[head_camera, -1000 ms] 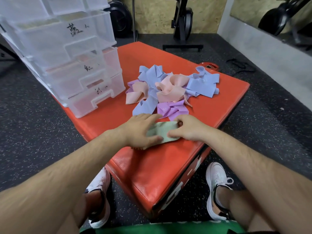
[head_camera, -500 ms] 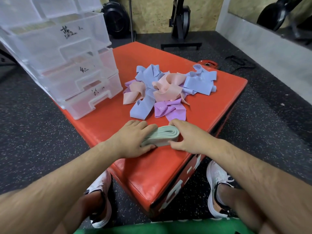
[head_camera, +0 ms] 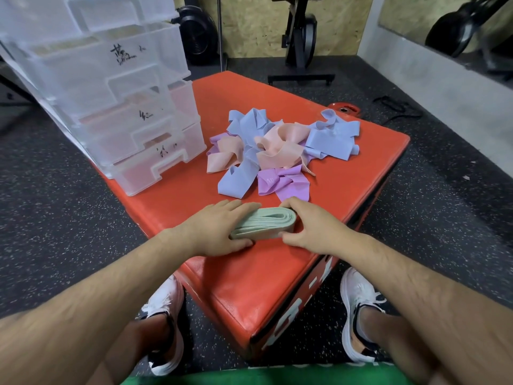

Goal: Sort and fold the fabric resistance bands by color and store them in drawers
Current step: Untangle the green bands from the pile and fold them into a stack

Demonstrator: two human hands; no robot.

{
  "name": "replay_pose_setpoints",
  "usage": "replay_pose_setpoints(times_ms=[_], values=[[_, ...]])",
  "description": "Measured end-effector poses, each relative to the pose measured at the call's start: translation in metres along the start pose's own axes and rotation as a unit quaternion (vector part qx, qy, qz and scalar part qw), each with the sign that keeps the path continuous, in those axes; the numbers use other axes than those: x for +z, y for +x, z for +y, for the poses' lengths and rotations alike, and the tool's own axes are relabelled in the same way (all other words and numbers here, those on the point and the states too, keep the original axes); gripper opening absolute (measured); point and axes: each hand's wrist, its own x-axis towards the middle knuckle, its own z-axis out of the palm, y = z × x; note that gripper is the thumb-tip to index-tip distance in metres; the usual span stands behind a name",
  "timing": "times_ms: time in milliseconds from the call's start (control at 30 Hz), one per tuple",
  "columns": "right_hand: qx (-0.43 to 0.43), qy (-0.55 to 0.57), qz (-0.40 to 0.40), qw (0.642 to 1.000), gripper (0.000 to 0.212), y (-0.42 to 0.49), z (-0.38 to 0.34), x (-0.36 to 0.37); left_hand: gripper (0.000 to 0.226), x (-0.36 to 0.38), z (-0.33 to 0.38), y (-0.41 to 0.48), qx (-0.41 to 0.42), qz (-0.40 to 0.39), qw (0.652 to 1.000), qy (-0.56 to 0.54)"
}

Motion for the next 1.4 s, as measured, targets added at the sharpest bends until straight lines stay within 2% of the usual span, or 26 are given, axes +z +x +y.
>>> replay_pose_setpoints(times_ms=[133, 200, 267, 333, 400, 467, 567, 633, 733, 900, 1133, 1233, 1333, 1400], values=[[0.043, 0.069, 0.022, 0.996, 0.031, 0.011, -0.008, -0.004, 0.075, -0.018, -0.01, 0.001, -0.072, -0.012, 0.989, -0.131], [0.062, 0.121, 0.049, 0.99, 0.028, 0.024, -0.017, -0.008, 0.066, -0.03, -0.016, -0.003, -0.136, 0.02, 0.963, -0.23], [0.078, 0.17, 0.076, 0.979, 0.025, 0.04, -0.028, -0.012, 0.064, -0.044, -0.024, -0.012, -0.188, 0.059, 0.907, -0.372], [0.087, 0.231, 0.094, 0.964, 0.028, 0.057, -0.044, -0.014, 0.062, -0.052, -0.03, -0.024, -0.213, 0.092, 0.829, -0.509], [0.087, 0.276, 0.095, 0.953, 0.033, 0.075, -0.062, -0.01, 0.063, -0.056, -0.036, -0.038, -0.24, 0.131, 0.751, -0.601], [0.089, 0.311, 0.087, 0.942, 0.035, 0.091, -0.08, -0.001, 0.067, -0.056, -0.044, -0.049, -0.274, 0.171, 0.686, -0.652], [0.077, 0.314, 0.067, 0.944, 0.036, 0.112, -0.101, 0.02, 0.085, -0.053, -0.066, -0.065, -0.32, 0.229, 0.636, -0.664], [0.062, 0.295, 0.061, 0.951, 0.035, 0.126, -0.112, 0.036, 0.096, -0.048, -0.083, -0.073, -0.35, 0.262, 0.624, -0.647], [0.045, 0.238, 0.051, 0.969, 0.03, 0.143, -0.122, 0.058, 0.097, -0.036, -0.097, -0.079, -0.41, 0.31, 0.607, -0.607], [0.012, 0.146, 0.043, 0.988, 0.015, 0.162, -0.129, 0.083, 0.065, -0.027, -0.107, -0.078, -0.489, 0.373, 0.587, -0.526], [-0.019, 0.134, 0.098, 0.986, 0.021, 0.191, -0.134, 0.107, 0.057, -0.031, -0.13, -0.069, -0.519, 0.379, 0.615, -0.458], [-0.047, 0.089, 0.117, 0.988, 0.024, 0.199, -0.124, 0.114, 0.053, -0.028, -0.132, -0.065, -0.528, 0.368, 0.641, -0.42], [-0.077, -0.034, 0.137, 0.987, 0.024, 0.196, -0.115, 0.124, 0.051, -0.026, -0.129, -0.066, -0.54, 0.354, 0.669, -0.369], [-0.091, -0.15, 0.173, 0.969, 0.024, 0.194, -0.114, 0.124, 0.052, -0.026, -0.126, -0.067, -0.531, 0.362, 0.695, -0.324]])
